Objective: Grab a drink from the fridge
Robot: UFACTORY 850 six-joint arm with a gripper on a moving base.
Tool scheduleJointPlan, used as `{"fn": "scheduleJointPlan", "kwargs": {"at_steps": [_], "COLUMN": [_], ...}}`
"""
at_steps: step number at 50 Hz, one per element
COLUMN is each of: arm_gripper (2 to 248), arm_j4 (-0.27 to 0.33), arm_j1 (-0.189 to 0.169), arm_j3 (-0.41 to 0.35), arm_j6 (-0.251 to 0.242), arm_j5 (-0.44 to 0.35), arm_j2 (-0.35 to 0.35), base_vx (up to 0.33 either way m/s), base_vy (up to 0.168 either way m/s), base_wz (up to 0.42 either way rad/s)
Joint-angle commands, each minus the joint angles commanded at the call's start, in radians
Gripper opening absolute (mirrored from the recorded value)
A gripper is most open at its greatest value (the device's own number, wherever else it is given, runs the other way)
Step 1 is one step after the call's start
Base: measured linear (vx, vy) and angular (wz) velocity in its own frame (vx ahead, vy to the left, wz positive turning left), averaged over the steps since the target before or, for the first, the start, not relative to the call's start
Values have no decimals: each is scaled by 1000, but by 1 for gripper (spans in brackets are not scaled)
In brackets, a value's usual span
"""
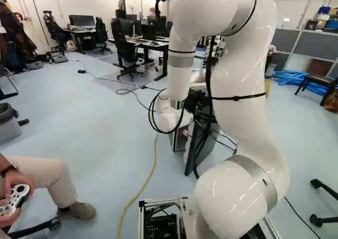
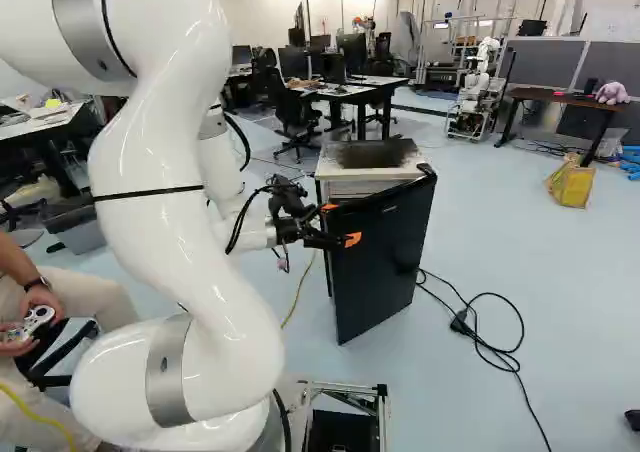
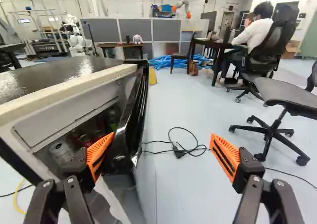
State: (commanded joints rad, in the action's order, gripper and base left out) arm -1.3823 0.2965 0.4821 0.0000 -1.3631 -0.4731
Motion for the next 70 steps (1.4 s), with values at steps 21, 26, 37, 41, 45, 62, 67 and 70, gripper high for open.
{"fn": "scheduleJointPlan", "kwargs": {"at_steps": [21, 26, 37, 41, 45, 62, 67, 70], "arm_gripper": [247, 247, 247, 247, 247, 247, 247, 247], "arm_j4": [-46, -57, -86, -101, -117, -188, -209, -221], "arm_j1": [-81, -101, -147, -164, -181, -262, -287, -303], "arm_j3": [6, 6, 7, 8, 9, 21, 26, 30], "arm_j6": [0, 0, 0, 0, 0, 0, 0, 0], "arm_j5": [0, 0, 0, 0, 0, 0, 0, 0], "arm_j2": [-3, -3, -4, -4, -5, -10, -12, -14], "base_vx": [0, 0, 0, 0, 0, 0, 0, 0], "base_vy": [0, 0, 0, 0, 0, 0, 0, 0], "base_wz": [0, 0, 0, 0, 0, 0, 0, 0]}}
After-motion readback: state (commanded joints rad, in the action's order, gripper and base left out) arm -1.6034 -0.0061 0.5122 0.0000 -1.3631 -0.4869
